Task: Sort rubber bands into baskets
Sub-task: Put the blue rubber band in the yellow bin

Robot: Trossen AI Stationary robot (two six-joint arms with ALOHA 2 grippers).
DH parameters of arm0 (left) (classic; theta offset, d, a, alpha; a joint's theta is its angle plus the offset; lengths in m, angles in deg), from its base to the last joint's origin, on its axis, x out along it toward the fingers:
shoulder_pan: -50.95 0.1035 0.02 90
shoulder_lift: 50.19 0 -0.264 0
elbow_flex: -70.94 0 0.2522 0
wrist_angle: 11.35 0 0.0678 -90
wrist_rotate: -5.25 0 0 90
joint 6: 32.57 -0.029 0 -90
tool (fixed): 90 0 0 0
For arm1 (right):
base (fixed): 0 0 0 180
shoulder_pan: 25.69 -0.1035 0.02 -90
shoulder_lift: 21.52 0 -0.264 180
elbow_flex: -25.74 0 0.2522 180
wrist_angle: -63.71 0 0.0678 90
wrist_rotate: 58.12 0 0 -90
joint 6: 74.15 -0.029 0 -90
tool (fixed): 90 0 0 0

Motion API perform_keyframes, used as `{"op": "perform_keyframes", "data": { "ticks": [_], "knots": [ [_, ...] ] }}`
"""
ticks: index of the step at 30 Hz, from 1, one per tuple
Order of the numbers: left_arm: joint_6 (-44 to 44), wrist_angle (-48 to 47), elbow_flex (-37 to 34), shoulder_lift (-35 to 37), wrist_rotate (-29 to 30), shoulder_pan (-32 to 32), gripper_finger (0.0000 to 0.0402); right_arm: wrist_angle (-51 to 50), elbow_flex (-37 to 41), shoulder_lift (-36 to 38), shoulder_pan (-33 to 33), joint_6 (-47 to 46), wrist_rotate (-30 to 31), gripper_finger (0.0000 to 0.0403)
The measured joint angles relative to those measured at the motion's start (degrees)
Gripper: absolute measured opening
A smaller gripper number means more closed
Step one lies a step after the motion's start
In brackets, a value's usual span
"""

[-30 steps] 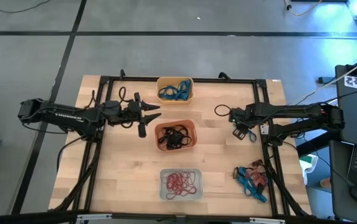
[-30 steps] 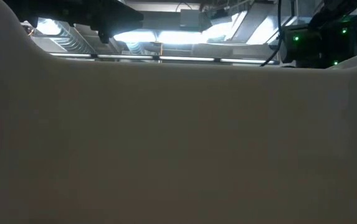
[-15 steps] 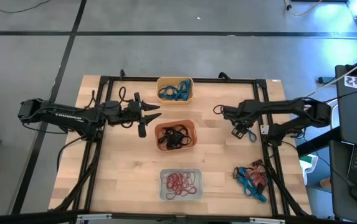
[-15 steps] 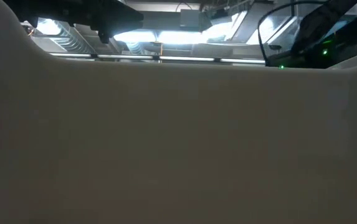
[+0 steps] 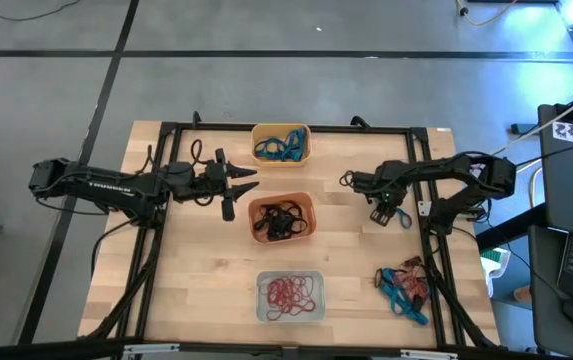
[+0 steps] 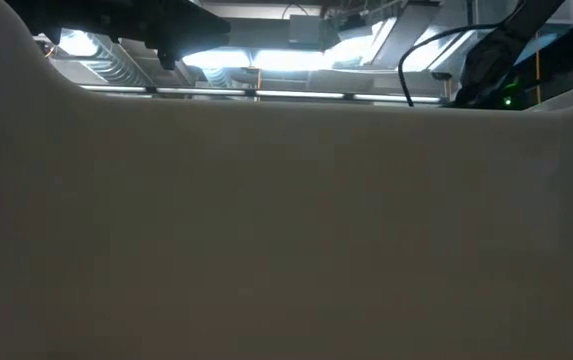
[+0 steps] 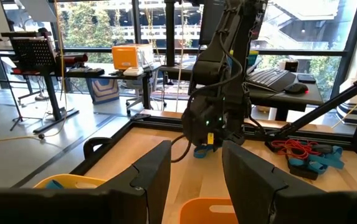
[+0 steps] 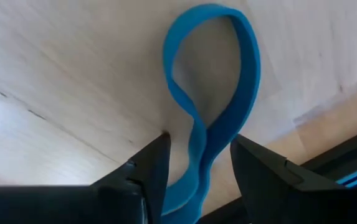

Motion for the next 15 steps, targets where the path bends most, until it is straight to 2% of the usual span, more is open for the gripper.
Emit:
{"op": "perform_keyframes", "data": {
  "ticks": [5,15],
  "knots": [
    [0.0,0.0,0.0,0.0,0.0,0.0,0.0141,0.5,0.0,-0.6,0.0,1.3,-1.4,0.0146],
    [0.0,0.0,0.0,0.0,0.0,0.0,0.0141,0.7,-0.3,-0.7,0.0,2.0,-2.7,0.0013]
  ]
}}
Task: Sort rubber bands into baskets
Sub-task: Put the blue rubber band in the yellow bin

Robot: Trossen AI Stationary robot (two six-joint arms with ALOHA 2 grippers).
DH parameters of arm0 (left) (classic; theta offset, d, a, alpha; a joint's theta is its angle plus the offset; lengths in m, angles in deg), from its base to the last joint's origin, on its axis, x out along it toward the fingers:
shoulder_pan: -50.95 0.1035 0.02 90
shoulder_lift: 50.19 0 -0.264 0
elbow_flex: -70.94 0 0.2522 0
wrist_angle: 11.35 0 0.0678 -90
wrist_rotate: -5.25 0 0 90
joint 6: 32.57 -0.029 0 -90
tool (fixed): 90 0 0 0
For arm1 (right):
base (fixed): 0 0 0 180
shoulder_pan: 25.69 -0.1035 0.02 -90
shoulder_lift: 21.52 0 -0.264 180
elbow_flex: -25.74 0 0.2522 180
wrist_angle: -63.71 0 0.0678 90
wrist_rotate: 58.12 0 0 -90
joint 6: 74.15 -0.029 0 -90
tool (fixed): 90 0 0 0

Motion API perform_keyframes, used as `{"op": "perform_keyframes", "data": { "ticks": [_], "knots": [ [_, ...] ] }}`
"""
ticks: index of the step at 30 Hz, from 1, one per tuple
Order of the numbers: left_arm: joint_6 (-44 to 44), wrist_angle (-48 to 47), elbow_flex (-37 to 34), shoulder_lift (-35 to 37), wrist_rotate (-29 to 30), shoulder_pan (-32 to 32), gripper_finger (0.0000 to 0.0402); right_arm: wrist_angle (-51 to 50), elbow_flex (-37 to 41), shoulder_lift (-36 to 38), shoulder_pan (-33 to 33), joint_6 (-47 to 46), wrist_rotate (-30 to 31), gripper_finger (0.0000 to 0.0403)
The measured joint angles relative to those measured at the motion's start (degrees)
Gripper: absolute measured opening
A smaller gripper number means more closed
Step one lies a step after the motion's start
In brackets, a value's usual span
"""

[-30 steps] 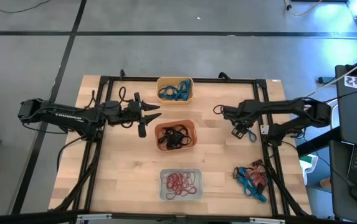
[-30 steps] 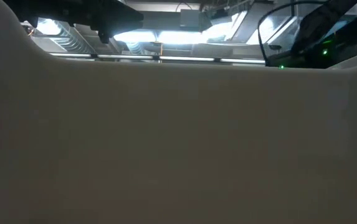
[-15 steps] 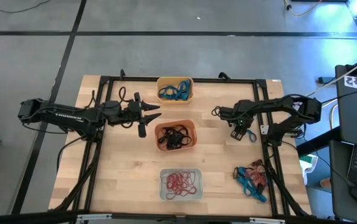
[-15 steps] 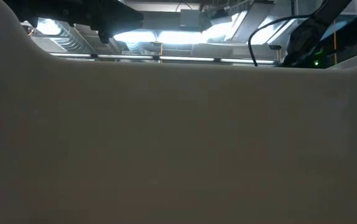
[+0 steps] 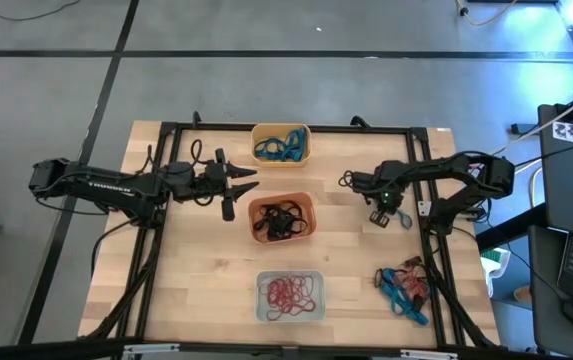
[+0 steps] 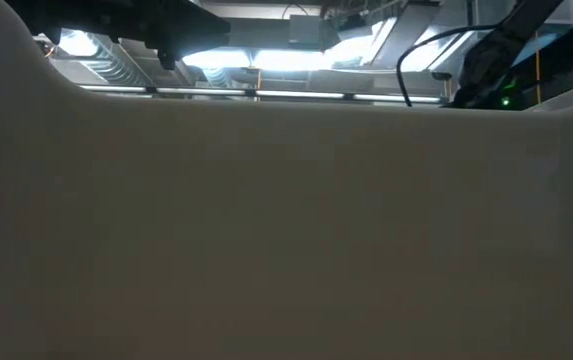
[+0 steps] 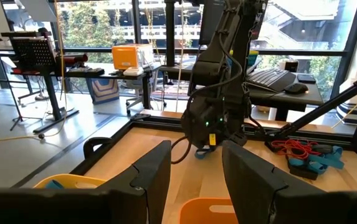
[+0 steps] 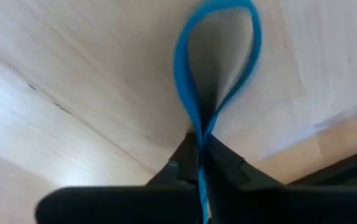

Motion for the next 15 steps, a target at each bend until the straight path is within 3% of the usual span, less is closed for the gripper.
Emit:
{"op": "perform_keyframes", "data": {
  "ticks": [15],
  "knots": [
    [-0.1,0.0,0.0,0.0,0.0,0.0,0.0141,-2.6,-10.9,0.5,0.0,2.9,2.4,0.0006]
  ]
}}
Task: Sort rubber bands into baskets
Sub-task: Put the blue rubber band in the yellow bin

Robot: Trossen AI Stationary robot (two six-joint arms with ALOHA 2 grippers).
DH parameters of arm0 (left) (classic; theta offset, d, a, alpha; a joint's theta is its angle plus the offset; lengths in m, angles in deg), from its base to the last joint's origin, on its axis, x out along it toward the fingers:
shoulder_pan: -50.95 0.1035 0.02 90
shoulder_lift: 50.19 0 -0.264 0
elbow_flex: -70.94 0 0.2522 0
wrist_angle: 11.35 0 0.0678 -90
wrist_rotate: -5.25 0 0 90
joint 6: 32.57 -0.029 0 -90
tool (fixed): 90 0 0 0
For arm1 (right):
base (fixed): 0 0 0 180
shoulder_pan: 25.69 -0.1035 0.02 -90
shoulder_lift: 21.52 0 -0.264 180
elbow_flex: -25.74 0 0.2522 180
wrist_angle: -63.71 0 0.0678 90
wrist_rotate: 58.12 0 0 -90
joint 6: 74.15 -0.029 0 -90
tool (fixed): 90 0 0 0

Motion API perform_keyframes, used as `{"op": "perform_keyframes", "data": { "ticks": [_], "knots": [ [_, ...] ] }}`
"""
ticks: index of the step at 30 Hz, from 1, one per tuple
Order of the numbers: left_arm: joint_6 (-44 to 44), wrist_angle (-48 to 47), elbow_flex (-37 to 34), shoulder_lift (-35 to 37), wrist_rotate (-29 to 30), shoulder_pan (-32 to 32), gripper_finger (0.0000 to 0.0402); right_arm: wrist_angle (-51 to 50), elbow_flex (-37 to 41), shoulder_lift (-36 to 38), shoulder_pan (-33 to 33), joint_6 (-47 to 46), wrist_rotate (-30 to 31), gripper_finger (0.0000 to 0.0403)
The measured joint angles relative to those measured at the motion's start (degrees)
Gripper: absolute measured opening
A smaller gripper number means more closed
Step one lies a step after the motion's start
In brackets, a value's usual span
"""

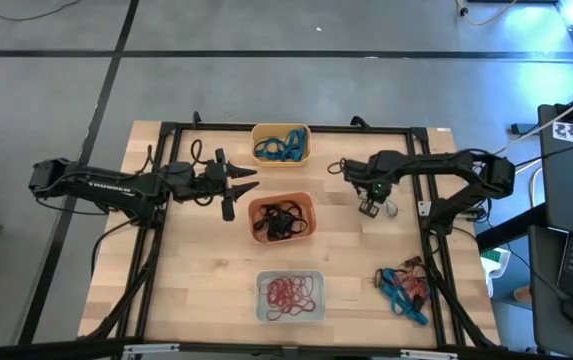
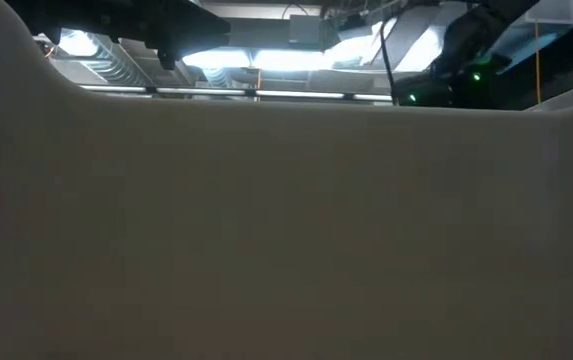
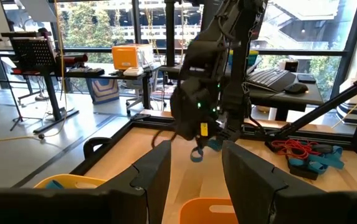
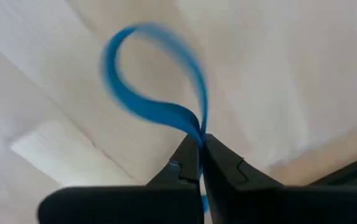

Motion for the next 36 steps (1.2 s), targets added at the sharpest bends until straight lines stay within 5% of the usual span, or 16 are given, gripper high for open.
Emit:
{"op": "perform_keyframes", "data": {
  "ticks": [14,36],
  "knots": [
    [0.0,0.0,0.0,0.0,0.0,0.0,0.0141,4.3,-13.6,0.0,0.0,2.7,3.8,0.0009],
    [0.0,0.1,0.0,0.0,0.0,0.0,0.0141,47.5,-16.8,-6.4,0.1,12.4,4.8,0.001]
  ]
}}
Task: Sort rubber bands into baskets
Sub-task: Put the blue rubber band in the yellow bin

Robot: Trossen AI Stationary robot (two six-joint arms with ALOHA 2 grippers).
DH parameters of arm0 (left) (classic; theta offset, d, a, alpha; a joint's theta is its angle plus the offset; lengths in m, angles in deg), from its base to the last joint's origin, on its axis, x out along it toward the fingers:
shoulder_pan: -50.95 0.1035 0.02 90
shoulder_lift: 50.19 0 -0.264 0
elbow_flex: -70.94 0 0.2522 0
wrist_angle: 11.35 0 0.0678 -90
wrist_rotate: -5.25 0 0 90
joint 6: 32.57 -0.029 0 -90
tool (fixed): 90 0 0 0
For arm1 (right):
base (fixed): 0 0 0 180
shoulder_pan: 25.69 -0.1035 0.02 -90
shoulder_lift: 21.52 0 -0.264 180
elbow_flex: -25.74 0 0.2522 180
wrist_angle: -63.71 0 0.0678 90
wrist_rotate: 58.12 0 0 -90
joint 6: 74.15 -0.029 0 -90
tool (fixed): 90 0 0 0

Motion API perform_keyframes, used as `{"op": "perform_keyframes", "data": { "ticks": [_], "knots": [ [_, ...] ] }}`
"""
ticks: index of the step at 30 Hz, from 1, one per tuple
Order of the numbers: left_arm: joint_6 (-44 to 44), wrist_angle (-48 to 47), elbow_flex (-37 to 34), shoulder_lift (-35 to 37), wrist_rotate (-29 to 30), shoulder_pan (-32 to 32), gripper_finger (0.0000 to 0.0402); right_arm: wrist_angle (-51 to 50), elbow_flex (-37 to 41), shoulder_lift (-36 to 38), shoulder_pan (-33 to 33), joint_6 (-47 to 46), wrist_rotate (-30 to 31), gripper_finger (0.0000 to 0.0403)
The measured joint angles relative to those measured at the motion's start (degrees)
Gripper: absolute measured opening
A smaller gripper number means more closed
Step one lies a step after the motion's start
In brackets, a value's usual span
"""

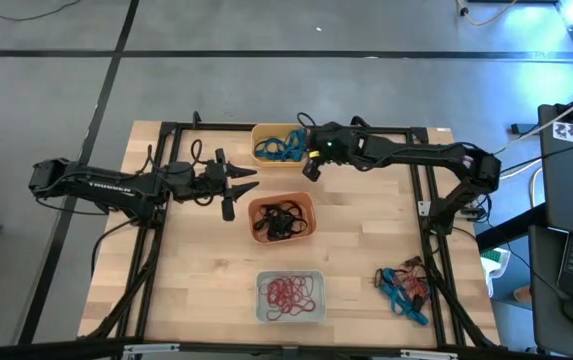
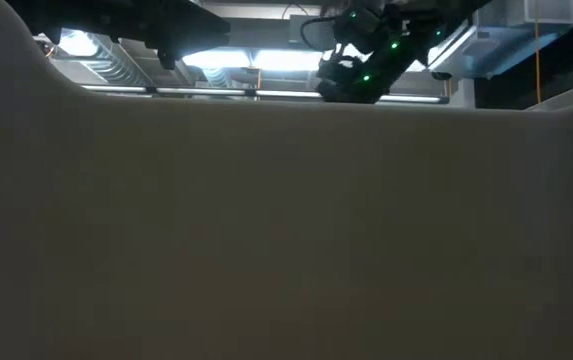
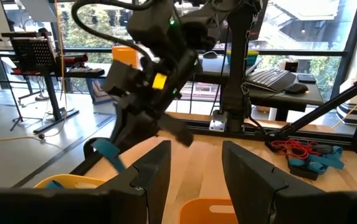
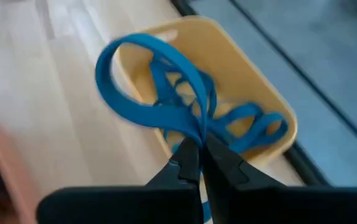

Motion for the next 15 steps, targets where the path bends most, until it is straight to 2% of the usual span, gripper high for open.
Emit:
{"op": "perform_keyframes", "data": {
  "ticks": [9,15],
  "knots": [
    [0.0,0.0,0.0,0.0,0.0,0.0,0.0141,14.5,0.0,-5.2,2.8,2.2,0.8,0.001],
    [0.0,0.0,0.0,0.0,0.0,0.0,0.0141,19.0,0.0,-8.0,6.5,1.9,-2.6,0.001]
  ]
}}
